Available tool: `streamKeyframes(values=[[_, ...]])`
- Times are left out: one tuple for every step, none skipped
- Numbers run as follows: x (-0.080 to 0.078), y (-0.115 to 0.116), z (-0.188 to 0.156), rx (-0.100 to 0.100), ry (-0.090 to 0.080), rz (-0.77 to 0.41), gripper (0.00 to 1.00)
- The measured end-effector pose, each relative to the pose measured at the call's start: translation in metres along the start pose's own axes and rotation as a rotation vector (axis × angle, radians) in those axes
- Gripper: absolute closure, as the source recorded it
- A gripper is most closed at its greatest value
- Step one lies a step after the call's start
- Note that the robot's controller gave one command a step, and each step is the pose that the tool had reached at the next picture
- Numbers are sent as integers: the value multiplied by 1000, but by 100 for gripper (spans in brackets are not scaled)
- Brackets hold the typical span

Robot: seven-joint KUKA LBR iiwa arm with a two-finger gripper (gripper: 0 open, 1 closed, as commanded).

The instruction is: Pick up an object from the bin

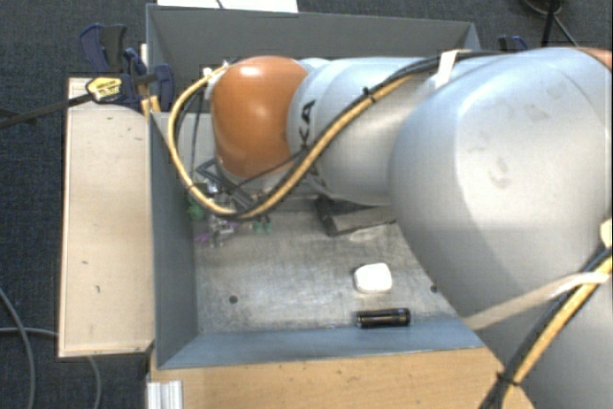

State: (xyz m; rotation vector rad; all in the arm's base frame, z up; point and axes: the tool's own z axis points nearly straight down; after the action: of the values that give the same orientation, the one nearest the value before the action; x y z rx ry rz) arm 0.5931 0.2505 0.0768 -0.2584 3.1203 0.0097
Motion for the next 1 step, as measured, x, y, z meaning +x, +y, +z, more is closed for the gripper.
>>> streamKeyframes(values=[[0,0,0,0,-1,2,100]])
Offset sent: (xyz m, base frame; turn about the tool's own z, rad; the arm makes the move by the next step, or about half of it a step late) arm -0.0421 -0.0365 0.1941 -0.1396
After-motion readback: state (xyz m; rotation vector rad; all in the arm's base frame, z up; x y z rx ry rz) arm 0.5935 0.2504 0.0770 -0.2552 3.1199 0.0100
